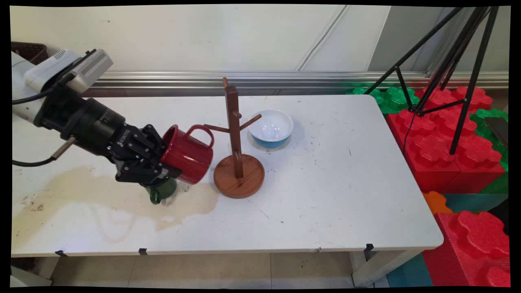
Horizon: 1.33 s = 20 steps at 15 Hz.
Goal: Place the picked object on the table
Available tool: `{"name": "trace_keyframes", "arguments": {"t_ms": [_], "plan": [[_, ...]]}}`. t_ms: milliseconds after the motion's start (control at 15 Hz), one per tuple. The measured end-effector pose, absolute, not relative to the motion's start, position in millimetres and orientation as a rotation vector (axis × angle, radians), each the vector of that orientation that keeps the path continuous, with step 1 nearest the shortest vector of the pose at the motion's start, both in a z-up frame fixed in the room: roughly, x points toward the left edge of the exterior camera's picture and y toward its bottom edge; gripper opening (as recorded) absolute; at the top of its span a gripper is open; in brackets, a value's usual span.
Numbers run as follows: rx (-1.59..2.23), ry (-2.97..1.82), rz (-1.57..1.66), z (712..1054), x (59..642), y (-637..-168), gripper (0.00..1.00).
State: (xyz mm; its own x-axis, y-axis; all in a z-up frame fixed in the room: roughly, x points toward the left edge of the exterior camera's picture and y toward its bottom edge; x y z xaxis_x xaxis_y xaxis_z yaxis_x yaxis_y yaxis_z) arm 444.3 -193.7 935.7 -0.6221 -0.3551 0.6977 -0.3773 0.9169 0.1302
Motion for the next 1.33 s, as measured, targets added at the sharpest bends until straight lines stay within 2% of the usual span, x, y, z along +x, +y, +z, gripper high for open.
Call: {"name": "trace_keyframes", "arguments": {"t_ms": [1333], "plan": [[0.583, -2.544, 0.297, 920.9, 532.0, -240.2, 0.00]]}}
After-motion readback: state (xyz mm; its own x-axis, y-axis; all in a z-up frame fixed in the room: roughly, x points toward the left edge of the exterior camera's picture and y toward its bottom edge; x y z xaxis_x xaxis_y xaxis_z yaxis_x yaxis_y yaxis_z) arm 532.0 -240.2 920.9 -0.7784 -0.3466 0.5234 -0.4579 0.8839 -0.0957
